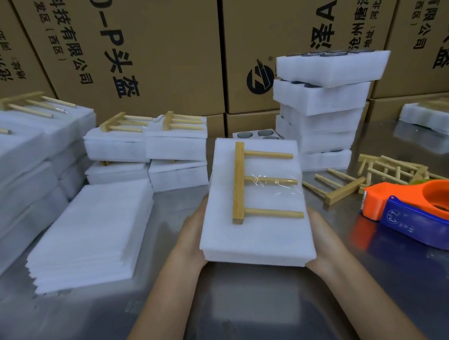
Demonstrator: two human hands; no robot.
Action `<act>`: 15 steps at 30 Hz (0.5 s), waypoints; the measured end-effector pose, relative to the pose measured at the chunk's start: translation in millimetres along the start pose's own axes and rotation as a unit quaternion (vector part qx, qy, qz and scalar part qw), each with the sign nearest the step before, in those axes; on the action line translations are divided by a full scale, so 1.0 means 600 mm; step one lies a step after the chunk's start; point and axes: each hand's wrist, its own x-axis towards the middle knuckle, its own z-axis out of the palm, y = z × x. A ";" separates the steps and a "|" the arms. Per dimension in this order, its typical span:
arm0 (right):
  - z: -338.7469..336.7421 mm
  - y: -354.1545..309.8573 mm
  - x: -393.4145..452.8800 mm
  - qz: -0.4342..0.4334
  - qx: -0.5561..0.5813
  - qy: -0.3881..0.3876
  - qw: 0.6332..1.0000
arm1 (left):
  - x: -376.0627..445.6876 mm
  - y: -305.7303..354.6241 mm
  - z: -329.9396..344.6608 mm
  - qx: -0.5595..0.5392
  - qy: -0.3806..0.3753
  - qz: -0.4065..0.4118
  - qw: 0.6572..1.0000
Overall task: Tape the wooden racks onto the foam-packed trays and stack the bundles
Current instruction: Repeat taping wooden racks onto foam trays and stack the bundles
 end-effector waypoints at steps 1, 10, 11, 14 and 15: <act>-0.002 0.003 0.008 0.010 -0.013 -0.001 1.000 | 0.000 0.005 0.000 0.003 -0.015 0.003 1.000; -0.011 -0.001 0.009 -0.029 -0.065 0.012 0.997 | -0.010 0.017 0.004 0.002 -0.043 -0.045 0.998; -0.013 0.001 0.011 -0.053 -0.075 0.028 0.995 | -0.012 0.017 0.007 -0.001 -0.036 -0.040 0.999; -0.008 0.007 0.011 -0.139 -0.142 0.062 0.978 | -0.016 0.020 0.009 -0.009 -0.010 -0.006 1.000; -0.007 0.010 0.012 -0.149 -0.156 0.067 0.974 | -0.016 0.023 0.011 -0.017 -0.002 -0.008 1.000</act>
